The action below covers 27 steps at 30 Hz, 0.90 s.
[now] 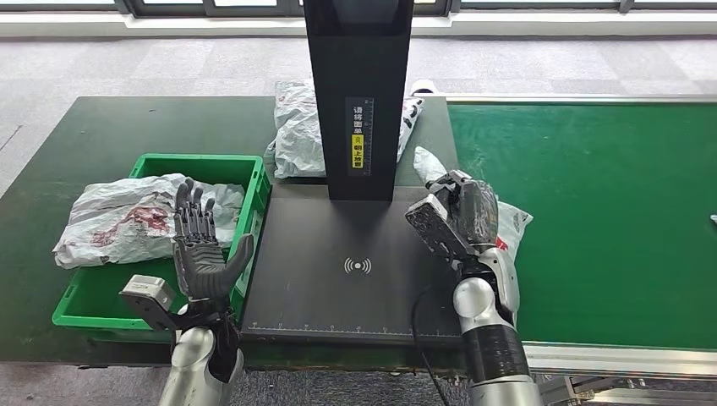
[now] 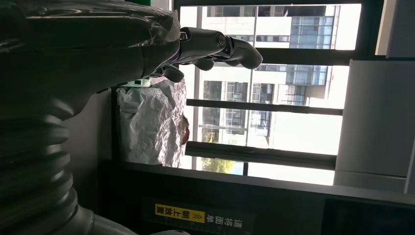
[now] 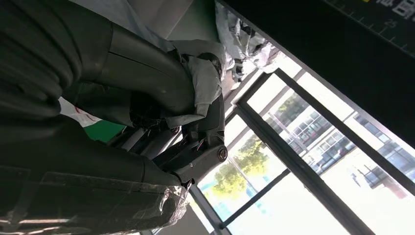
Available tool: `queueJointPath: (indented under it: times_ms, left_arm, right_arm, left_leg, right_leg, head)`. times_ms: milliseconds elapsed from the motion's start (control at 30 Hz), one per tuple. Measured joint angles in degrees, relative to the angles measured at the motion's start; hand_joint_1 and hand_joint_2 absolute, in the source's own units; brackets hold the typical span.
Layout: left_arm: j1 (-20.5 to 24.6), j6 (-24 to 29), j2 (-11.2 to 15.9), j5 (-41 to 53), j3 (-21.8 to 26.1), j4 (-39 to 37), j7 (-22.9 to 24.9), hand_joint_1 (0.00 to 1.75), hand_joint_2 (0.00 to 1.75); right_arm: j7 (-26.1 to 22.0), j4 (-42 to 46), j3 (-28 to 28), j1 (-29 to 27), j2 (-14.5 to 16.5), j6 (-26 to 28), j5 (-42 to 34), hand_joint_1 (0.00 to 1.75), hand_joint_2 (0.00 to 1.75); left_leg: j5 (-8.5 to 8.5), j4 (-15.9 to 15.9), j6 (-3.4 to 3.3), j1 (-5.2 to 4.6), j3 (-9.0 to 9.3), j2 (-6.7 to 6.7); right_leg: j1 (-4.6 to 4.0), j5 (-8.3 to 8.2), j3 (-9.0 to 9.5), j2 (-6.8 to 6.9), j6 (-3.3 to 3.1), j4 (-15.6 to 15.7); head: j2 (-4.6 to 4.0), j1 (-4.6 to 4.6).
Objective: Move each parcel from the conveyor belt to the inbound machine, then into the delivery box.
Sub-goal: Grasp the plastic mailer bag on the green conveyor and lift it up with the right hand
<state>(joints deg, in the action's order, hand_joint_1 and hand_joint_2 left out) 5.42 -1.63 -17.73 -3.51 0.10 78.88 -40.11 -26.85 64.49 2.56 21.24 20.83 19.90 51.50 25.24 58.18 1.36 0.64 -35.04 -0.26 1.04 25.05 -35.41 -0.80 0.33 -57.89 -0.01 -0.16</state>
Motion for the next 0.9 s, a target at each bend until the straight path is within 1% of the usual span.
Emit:
queueJointPath:
  times_ms: [133, 267, 633, 667, 733, 800, 900]
  left_arm:
    - [0.2, 0.6, 0.0, 0.0, -0.2, -0.5, 0.0, 0.00, 1.75]
    - [0.3, 0.8, 0.0, 0.0, -0.4, -0.8, 0.0, 0.00, 1.75]
    - [0.4, 0.7, 0.0, 0.1, -0.6, -1.2, 0.0, 0.00, 1.75]
    - [0.4, 0.7, 0.0, 0.2, -0.7, -1.4, 0.0, 0.00, 1.75]
    - [0.7, 0.8, 0.0, 0.3, -1.3, -2.0, 0.0, 0.00, 1.75]
    - [1.0, 1.2, 0.0, 0.3, -2.3, -3.0, 0.0, 0.00, 1.75]
    - [1.5, 1.8, 0.0, 0.0, -3.7, -4.1, 0.0, 0.00, 1.75]
  right_arm:
    - [0.0, 0.0, -3.1, 0.6, 0.2, 2.8, -3.5, 1.75, 1.75]
    - [0.3, 0.0, -5.1, 1.2, 0.3, 3.4, -4.2, 1.75, 1.75]
    - [0.3, -0.1, -6.4, 1.6, 0.5, 2.9, -5.0, 1.75, 1.75]
    - [0.3, -0.6, -6.7, 1.9, 0.6, 2.8, -6.1, 1.75, 1.75]
    - [0.4, -3.8, -8.7, 3.9, 0.7, 4.2, -10.9, 1.75, 1.75]
    - [0.8, -8.7, -12.7, 6.6, 0.8, 6.9, -17.1, 1.75, 1.75]
    - [0.6, -14.8, -19.1, 9.6, 0.8, 8.6, -24.3, 1.75, 1.75]
  left_leg:
    - [0.00, 0.0, 0.00, 0.00, 0.00, 0.01]
    - [0.00, 0.0, 0.01, 0.01, 0.00, 0.00]
    - [0.00, 0.0, 0.01, 0.00, -0.01, -0.01]
    - [0.00, 0.0, 0.01, 0.01, -0.02, 0.00]
    - [-0.01, 0.0, 0.03, 0.01, -0.02, 0.07]
    - [-0.04, 0.0, 0.06, 0.01, 0.00, 0.13]
    - [-0.07, 0.0, 0.09, 0.05, 0.00, 0.11]
  right_leg:
    - [0.00, 0.00, -0.02, -0.02, 0.00, 0.0]
    - [-0.01, 0.00, -0.01, 0.00, 0.00, 0.0]
    - [0.00, 0.00, 0.00, 0.00, 0.00, 0.0]
    - [0.00, 0.00, 0.00, 0.00, 0.00, 0.0]
    - [-0.01, -0.03, -0.04, -0.03, -0.04, 0.0]
    - [-0.02, -0.07, -0.09, -0.07, -0.10, 0.0]
    - [-0.05, -0.08, -0.09, -0.07, -0.11, 0.0]
  head:
    - [-0.01, -0.01]
    - [-0.01, -0.01]
    - [-0.01, -0.01]
    - [0.00, 0.00]
    - [0.01, -0.01]
    - [0.00, -0.02]
    - [-0.01, -0.02]
